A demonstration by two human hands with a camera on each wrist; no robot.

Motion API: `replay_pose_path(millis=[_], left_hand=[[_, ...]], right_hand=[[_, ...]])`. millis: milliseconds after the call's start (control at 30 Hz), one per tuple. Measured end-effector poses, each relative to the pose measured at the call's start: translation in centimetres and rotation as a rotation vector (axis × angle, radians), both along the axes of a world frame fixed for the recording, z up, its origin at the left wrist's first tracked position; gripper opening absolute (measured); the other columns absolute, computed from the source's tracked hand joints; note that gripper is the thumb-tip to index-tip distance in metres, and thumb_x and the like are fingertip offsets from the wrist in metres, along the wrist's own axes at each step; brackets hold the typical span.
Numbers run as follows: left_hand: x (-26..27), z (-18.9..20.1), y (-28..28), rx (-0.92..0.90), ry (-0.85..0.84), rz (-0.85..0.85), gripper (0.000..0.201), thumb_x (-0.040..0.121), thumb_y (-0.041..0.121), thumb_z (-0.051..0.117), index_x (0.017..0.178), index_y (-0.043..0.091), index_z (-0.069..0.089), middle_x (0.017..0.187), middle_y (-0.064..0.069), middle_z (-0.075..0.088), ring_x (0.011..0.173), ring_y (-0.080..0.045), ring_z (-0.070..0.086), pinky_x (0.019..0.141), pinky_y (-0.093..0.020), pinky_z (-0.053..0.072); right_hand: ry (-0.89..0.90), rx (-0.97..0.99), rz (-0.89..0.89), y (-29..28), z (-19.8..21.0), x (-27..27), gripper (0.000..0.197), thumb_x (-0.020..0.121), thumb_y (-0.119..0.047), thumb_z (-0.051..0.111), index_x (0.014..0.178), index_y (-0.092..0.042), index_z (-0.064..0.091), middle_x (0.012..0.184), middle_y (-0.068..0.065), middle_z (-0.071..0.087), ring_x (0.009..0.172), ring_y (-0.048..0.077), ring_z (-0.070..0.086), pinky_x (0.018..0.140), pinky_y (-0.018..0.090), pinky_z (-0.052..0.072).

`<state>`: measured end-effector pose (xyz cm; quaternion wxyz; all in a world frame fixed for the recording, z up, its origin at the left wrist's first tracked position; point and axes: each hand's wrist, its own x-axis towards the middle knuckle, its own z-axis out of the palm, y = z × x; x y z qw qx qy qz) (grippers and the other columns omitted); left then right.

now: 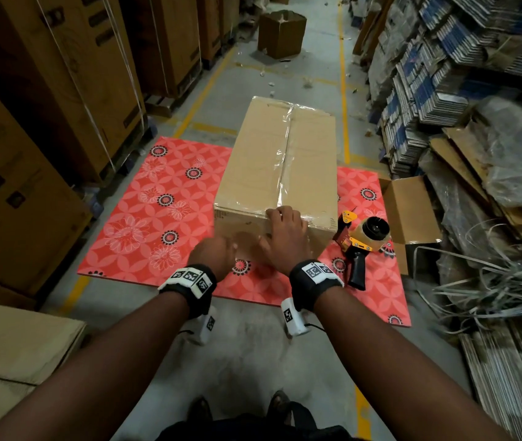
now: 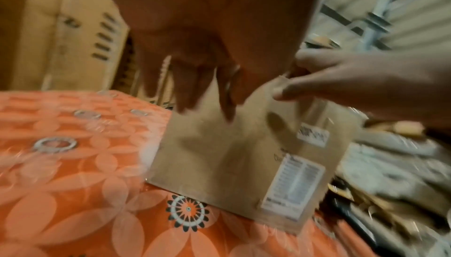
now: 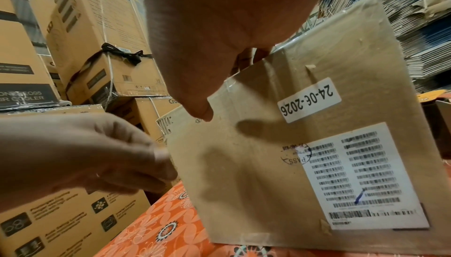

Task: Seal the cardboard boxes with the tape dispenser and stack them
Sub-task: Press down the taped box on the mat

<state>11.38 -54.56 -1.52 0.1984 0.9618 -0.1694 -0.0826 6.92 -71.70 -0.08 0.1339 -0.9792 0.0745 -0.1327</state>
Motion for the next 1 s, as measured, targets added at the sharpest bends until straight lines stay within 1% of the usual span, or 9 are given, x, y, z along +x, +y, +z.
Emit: replay_pose_path(millis=[67, 133, 167, 233, 333, 500, 667, 833, 1000], left_hand=[[0.4, 0.6, 0.8, -0.226, -0.18, 0.035, 0.025, 0.096, 0.03, 0.046, 0.097, 0.013, 0.065, 0.086, -0.011, 0.068, 0.079, -0.032, 0.064, 0.065, -0.031, 0.045], [1.3, 1.0, 1.0, -0.345, -0.322, -0.054, 0.024, 0.092, 0.021, 0.05, 0.111, 0.014, 0.062, 0.104, -0.008, 0.064, 0.097, -0.03, 0.06, 0.082, -0.038, 0.049], [1.9, 1.3, 0.8, -0.295, -0.34, -0.12, 0.035, 0.09, 0.019, 0.052, 0.123, 0.011, 0.056, 0.122, -0.011, 0.058, 0.114, -0.031, 0.054, 0.096, -0.044, 0.046], [2.6, 2.0, -0.2, -0.009, -0.223, -0.213, 0.065, 0.092, 0.024, 0.053, 0.15, 0.008, 0.026, 0.158, -0.011, 0.022, 0.145, -0.029, 0.021, 0.117, -0.05, 0.023], [3.0, 2.6, -1.4, 0.307, -0.12, -0.321, 0.079, 0.094, 0.03, 0.045, 0.154, 0.013, -0.004, 0.162, -0.004, -0.012, 0.149, -0.024, -0.009, 0.118, -0.058, 0.001], [3.6, 2.8, 0.2, 0.339, -0.143, -0.305, 0.079, 0.095, 0.028, 0.045, 0.154, 0.015, -0.005, 0.163, -0.005, -0.007, 0.15, -0.021, -0.004, 0.117, -0.056, -0.001], [4.2, 3.2, 0.5, 0.425, -0.159, -0.211, 0.076, 0.097, 0.036, 0.043, 0.152, 0.003, 0.002, 0.161, -0.019, 0.003, 0.149, -0.033, 0.006, 0.119, -0.055, 0.002], [2.8, 3.0, -4.1, 0.39, -0.177, -0.481, 0.085, 0.094, 0.037, 0.05, 0.154, 0.008, -0.003, 0.161, -0.014, -0.005, 0.149, -0.031, 0.001, 0.121, -0.05, 0.003], [3.6, 2.3, -2.9, 0.273, -0.21, -0.5, 0.08, 0.093, 0.024, 0.051, 0.154, 0.014, 0.0, 0.162, -0.009, 0.0, 0.149, -0.025, 0.004, 0.122, -0.042, 0.006]], right_hand=[[-0.086, 0.064, 0.005, -0.1, -0.3, -0.1, 0.045, 0.076, -0.033, 0.066, 0.115, -0.013, 0.059, 0.114, 0.008, 0.054, 0.106, 0.029, 0.049, 0.09, 0.046, 0.045], [-0.155, 0.096, 0.039, 0.1, -0.1, 0.2, 0.043, 0.076, -0.028, 0.067, 0.115, -0.009, 0.061, 0.115, 0.01, 0.056, 0.107, 0.03, 0.052, 0.091, 0.046, 0.047], [-0.158, 0.088, 0.08, 0.3, 0.1, 0.6, 0.047, 0.077, -0.026, 0.067, 0.119, -0.006, 0.06, 0.122, 0.013, 0.057, 0.113, 0.031, 0.051, 0.096, 0.047, 0.046], [-0.056, 0.016, 0.183, 1.0, 0.5, 1.2, 0.064, 0.082, -0.03, 0.065, 0.137, -0.001, 0.049, 0.143, 0.019, 0.047, 0.133, 0.035, 0.042, 0.111, 0.051, 0.036], [0.208, -0.155, 0.254, 1.4, 0.1, 1.1, 0.084, 0.091, -0.04, 0.051, 0.156, -0.002, 0.015, 0.164, 0.017, 0.013, 0.152, 0.032, 0.011, 0.122, 0.054, 0.011], [0.212, -0.251, 0.199, -1.6, -0.6, -1.3, 0.088, 0.091, -0.039, 0.051, 0.158, -0.007, 0.004, 0.166, 0.013, 0.0, 0.154, 0.029, 0.002, 0.123, 0.052, 0.008], [0.179, -0.176, -0.039, -6.3, -0.3, -3.9, 0.084, 0.092, -0.043, 0.051, 0.156, -0.004, 0.014, 0.165, 0.017, 0.01, 0.153, 0.032, 0.008, 0.123, 0.052, 0.009], [0.244, -0.139, 0.047, -4.0, 0.3, -2.9, 0.086, 0.092, -0.043, 0.052, 0.157, -0.005, 0.011, 0.166, 0.014, 0.004, 0.153, 0.03, 0.002, 0.123, 0.053, 0.003], [0.222, -0.141, -0.052, -5.2, 0.0, -4.0, 0.089, 0.088, -0.042, 0.055, 0.156, -0.003, 0.013, 0.165, 0.016, 0.01, 0.153, 0.031, 0.007, 0.123, 0.051, 0.005]])
